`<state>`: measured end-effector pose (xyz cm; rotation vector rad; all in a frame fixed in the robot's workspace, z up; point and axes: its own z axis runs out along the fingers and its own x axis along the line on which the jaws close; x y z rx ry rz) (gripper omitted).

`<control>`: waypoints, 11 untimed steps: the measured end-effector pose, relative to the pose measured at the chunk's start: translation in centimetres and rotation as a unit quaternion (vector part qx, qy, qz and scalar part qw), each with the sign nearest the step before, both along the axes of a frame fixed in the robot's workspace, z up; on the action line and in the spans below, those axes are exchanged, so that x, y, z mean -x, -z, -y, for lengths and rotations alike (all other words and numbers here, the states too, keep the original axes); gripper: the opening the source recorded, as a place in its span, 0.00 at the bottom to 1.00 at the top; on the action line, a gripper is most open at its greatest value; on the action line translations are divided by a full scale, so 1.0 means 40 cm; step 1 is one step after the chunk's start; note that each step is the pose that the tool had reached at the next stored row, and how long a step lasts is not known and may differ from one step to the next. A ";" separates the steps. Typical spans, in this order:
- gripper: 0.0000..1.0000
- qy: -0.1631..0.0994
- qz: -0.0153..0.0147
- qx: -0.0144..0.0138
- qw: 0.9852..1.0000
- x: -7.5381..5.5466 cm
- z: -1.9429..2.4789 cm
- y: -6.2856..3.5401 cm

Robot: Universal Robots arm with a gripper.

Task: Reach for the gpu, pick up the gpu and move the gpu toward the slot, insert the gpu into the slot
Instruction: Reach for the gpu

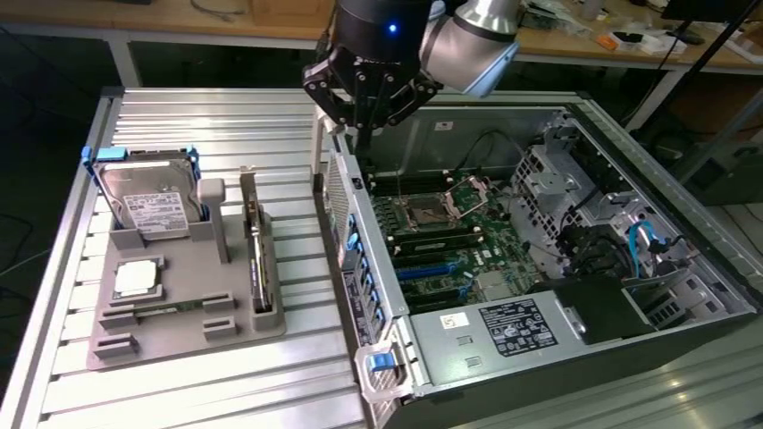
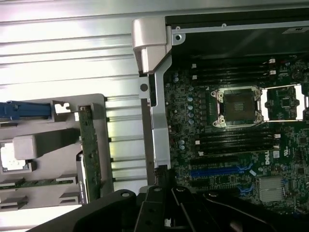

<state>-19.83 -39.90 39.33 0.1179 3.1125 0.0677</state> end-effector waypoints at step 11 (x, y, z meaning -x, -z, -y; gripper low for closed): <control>0.11 0.000 0.000 0.000 1.000 0.046 0.000 0.000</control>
